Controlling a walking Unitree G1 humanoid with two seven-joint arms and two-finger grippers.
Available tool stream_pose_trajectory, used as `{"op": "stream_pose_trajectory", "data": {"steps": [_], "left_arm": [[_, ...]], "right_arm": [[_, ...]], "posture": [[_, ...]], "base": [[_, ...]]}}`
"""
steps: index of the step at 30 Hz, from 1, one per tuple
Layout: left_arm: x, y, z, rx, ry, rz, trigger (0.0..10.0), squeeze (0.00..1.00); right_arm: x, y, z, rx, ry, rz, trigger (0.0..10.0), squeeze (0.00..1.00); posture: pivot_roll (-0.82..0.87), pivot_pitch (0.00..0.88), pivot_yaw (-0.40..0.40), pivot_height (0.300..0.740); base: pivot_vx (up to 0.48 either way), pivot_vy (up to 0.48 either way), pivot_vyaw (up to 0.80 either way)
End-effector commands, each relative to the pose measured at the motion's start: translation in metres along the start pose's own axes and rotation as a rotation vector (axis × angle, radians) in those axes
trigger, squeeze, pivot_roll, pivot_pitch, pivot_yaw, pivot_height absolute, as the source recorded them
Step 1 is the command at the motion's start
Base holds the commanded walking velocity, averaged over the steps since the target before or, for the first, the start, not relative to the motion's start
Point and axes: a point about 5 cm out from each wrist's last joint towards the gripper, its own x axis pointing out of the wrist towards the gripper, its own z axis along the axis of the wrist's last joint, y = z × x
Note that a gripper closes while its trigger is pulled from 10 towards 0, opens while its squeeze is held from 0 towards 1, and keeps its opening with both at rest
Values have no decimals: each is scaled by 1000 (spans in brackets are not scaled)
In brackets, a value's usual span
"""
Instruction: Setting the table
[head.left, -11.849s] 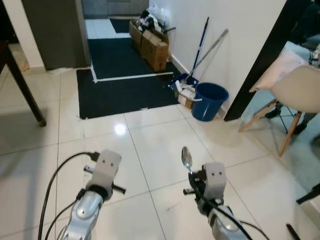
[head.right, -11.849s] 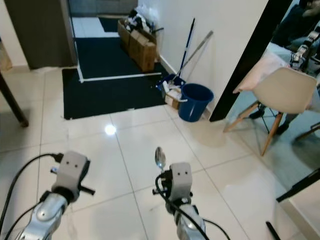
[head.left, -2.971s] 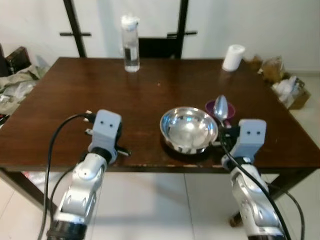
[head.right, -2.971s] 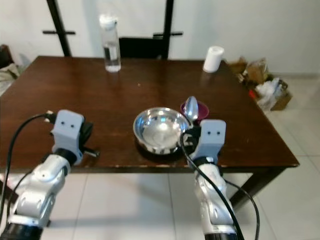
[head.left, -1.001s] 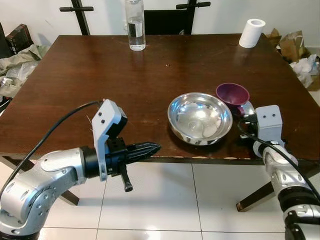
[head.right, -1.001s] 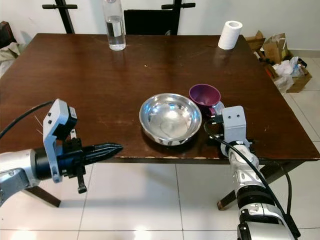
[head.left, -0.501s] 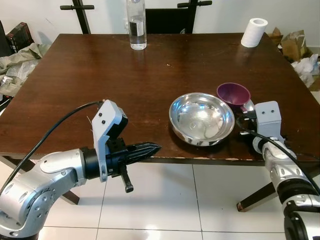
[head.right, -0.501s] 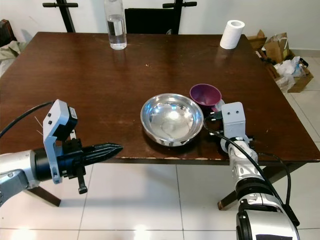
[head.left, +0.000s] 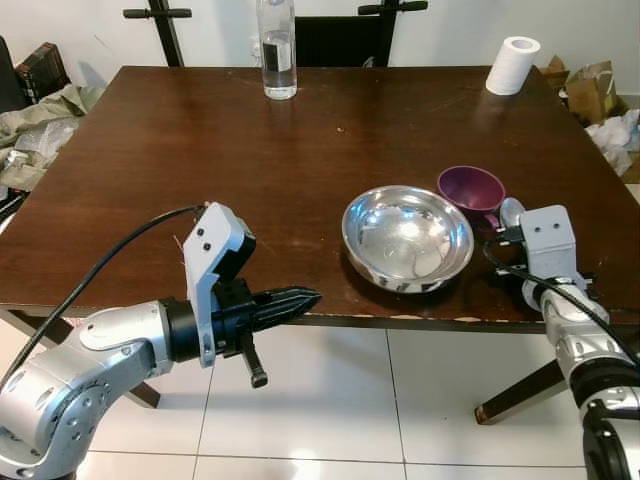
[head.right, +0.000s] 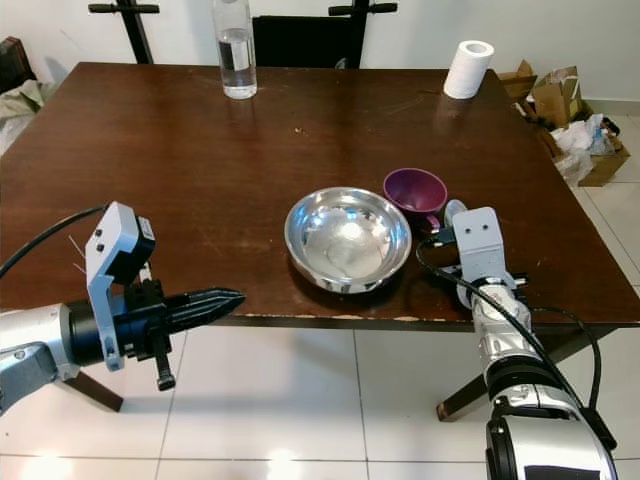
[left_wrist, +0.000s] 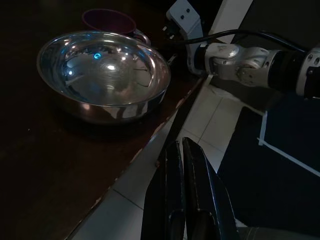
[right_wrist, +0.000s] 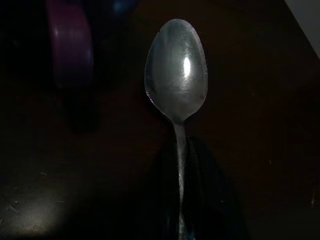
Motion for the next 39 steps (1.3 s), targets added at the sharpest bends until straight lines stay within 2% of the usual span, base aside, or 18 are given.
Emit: {"op": "stream_pose_trajectory", "data": {"steps": [1, 2, 11, 12, 16, 19, 21, 25, 26, 27, 28, 31, 32, 34, 36, 39], "left_arm": [[-1, -4, 0, 8, 9, -11, 10000, 0], [-1, -4, 0, 9, 9, -11, 10000, 0], [0, -4, 0, 10, 7, -7, 10000, 0], [1, -4, -1, 10, 5, -7, 10000, 0], [3, -3, -1, 8, -1, -6, 10000, 0], [5, -2, -4, 3, -9, 1, 10000, 0], [7, 0, -9, -15, -11, 28, 10000, 0], [8, 2, -12, -21, -6, 46, 10000, 0], [10, 3, -15, -23, -4, 57, 10000, 0], [17, 4, -19, -26, -16, 84, 10000, 0], [17, 4, -19, -26, -16, 84, 10000, 0], [25, 11, -22, -5, -23, 153, 10000, 0], [25, 11, -22, -5, -23, 153, 10000, 0], [29, 16, -21, 16, -42, 224, 10000, 0], [29, 16, -21, 16, -42, 224, 10000, 0], [28, 27, -22, 46, -62, 355, 10000, 0]], "right_arm": [[-2, 0, -10, 13, 34, -2, 10000, 631], [-2, 1, -9, 23, 29, 1, 10000, 1000], [-1, -2, -5, 25, 12, -20, 10000, 980], [-1, -6, -3, 30, 3, -35, 10000, 0], [-1, -13, 1, 51, -23, -67, 10000, 0], [-4, -23, 8, 94, -100, -126, 10000, 0], [-8, -23, 13, 103, -156, -137, 10000, 0], [-10, -22, 15, 108, -178, -139, 10000, 0], [-14, -20, 17, 122, -204, -140, 10000, 0], [-28, -16, 23, 174, -261, -154, 10000, 0], [-28, -16, 23, 174, -261, -154, 10000, 0], [-46, -13, 30, 245, -323, -194, 10000, 0], [-46, -13, 30, 245, -323, -194, 10000, 0], [-61, -9, 42, 276, -397, -207, 10000, 0], [-61, -9, 42, 276, -397, -207, 10000, 0], [-85, 10, 63, 259, -487, -174, 10000, 0]], "posture": [[169, 260, 114, 740], [169, 257, 114, 740], [163, 255, 111, 740], [159, 253, 109, 740], [153, 247, 106, 740], [140, 235, 103, 740], [135, 231, 108, 740], [127, 227, 109, 740], [114, 223, 112, 740], [98, 212, 114, 740], [98, 212, 114, 740], [82, 200, 113, 740], [82, 200, 113, 740], [71, 190, 110, 740], [71, 190, 110, 740], [55, 172, 108, 740]], "base": [[0, 0, 0], [0, 0, 0], [0, 0, 0], [0, 0, 0], [0, 0, 0], [0, 0, 0], [0, 0, 0], [0, 0, 0], [0, 0, 0], [0, 0, 0], [0, 0, 0], [0, 0, 0], [0, 0, 0], [0, 0, 0], [0, 0, 0], [0, 0, 0]]}}
